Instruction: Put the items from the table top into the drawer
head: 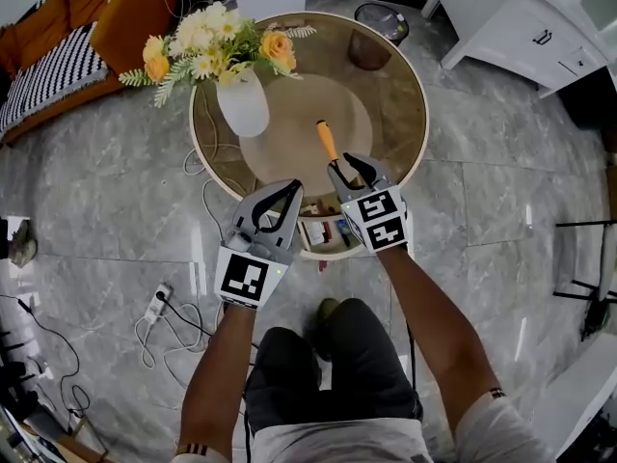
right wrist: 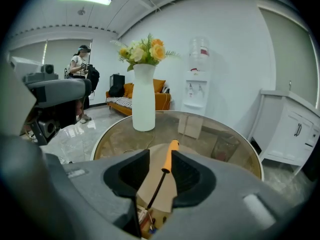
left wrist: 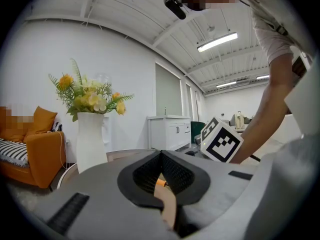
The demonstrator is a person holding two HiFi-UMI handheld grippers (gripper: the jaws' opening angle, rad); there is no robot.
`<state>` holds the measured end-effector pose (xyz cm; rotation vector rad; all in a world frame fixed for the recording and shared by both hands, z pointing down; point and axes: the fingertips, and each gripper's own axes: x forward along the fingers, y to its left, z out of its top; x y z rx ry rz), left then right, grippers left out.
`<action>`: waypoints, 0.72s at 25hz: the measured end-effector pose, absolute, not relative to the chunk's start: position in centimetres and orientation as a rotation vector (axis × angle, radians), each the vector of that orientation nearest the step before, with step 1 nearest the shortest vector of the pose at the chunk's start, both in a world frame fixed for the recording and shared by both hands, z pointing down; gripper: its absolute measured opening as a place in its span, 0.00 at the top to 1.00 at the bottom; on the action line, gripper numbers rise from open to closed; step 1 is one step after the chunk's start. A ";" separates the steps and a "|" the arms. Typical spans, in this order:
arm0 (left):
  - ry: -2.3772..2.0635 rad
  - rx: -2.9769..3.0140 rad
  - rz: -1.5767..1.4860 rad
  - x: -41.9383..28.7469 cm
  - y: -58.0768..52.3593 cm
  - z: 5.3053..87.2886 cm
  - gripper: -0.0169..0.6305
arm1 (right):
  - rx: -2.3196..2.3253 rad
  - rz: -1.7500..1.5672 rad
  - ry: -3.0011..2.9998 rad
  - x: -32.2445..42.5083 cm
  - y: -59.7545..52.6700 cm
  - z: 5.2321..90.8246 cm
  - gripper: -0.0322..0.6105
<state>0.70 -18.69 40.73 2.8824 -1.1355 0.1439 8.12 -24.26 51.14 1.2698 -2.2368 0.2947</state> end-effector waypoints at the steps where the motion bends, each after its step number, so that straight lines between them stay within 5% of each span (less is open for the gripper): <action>1: -1.135 2.883 0.142 0.8 -18.7 41.1 0.97 | 1.262 0.298 -2.226 8.1 -24.5 51.7 0.74; 18: -1.148 2.882 0.125 0.1 -18.5 44.5 0.97 | 1.200 0.474 -2.076 8.3 -26.8 57.6 0.71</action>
